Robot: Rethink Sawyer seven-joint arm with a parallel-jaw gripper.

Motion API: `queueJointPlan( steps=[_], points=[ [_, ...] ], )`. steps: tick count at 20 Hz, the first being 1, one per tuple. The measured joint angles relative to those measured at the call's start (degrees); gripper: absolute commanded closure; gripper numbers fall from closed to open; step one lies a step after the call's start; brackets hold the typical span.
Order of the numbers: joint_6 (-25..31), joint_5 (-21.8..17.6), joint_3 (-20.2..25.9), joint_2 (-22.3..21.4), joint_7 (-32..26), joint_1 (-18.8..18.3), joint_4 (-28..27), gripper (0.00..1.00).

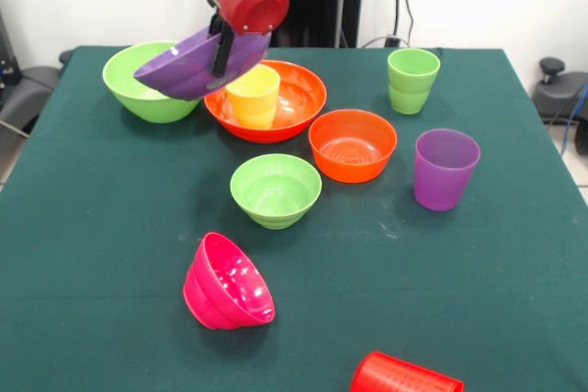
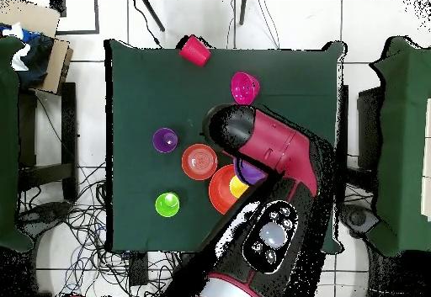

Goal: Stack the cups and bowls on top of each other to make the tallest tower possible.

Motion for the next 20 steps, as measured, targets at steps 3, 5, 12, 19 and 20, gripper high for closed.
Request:
queueJointPlan(
  steps=[3, 5, 12, 19, 20],
  points=[
    [0.0, 0.0, 0.4, 0.0, 0.0, 0.1, 0.0, 1.00],
    [0.0, 0.0, 0.7, 0.0, 0.0, 0.1, 0.0, 1.00],
    [0.1, 0.0, 1.1, 0.0, 0.0, 0.1, 0.0, 1.00],
    [1.5, 0.0, 1.3, -0.8, 0.0, 0.2, 0.0, 1.00],
    [1.5, 0.0, 1.4, -1.1, 0.0, 0.2, 0.0, 1.00]
  ],
)
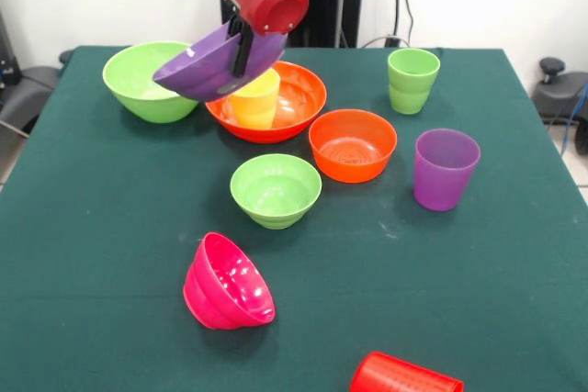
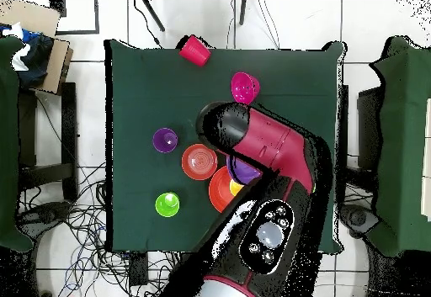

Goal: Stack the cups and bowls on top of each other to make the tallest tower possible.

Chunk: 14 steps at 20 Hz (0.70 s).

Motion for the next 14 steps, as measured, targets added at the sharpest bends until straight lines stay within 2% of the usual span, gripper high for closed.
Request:
queueJointPlan(
  steps=[14],
  points=[
    [0.0, 0.0, 0.1, -1.9, 0.0, 0.4, 0.2, 1.00]
  ],
)
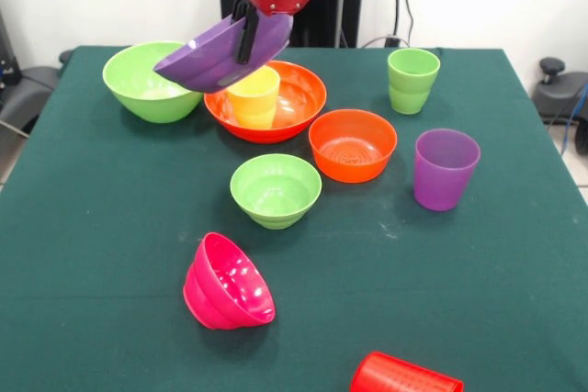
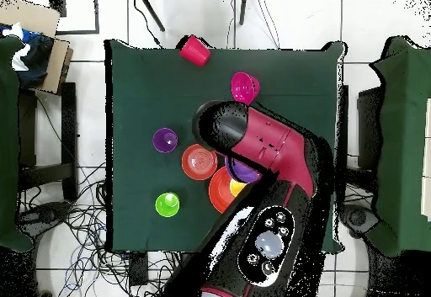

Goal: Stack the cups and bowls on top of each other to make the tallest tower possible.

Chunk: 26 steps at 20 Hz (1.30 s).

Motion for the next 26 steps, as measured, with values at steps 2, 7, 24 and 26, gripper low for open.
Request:
queueJointPlan(
  steps=[2, 7, 24, 26],
  points=[
    [0.2, 0.0, 0.0, 0.0, 0.0, 0.1, 0.0, 1.00],
    [0.7, 0.0, 0.0, 0.0, 0.0, 0.9, 0.0, 1.00],
    [0.7, 0.0, 0.0, 0.4, 0.0, 3.2, 2.0, 1.00],
    [0.7, 0.0, 0.0, 0.4, 0.0, 3.2, 2.3, 1.00]
  ],
)
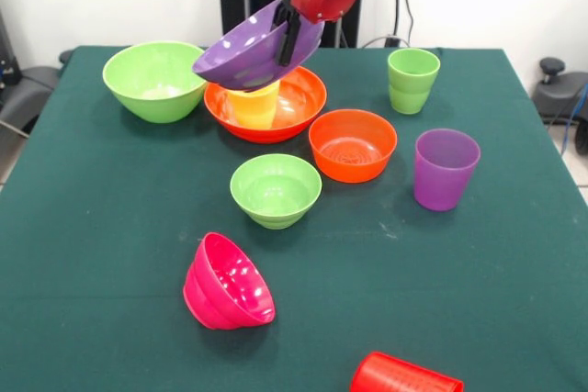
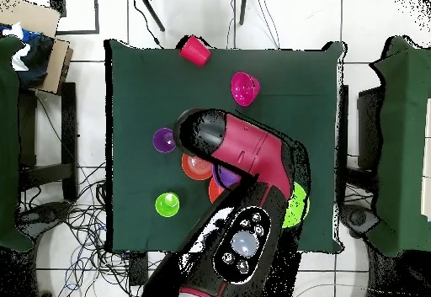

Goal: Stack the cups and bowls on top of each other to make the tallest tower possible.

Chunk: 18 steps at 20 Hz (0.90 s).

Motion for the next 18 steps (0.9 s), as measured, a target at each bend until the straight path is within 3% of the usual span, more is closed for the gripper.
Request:
queueJointPlan(
  steps=[18],
  points=[
    [0.0, 0.0, -0.1, 0.1, 0.0, -0.1, 1.3, 1.00]
  ],
)
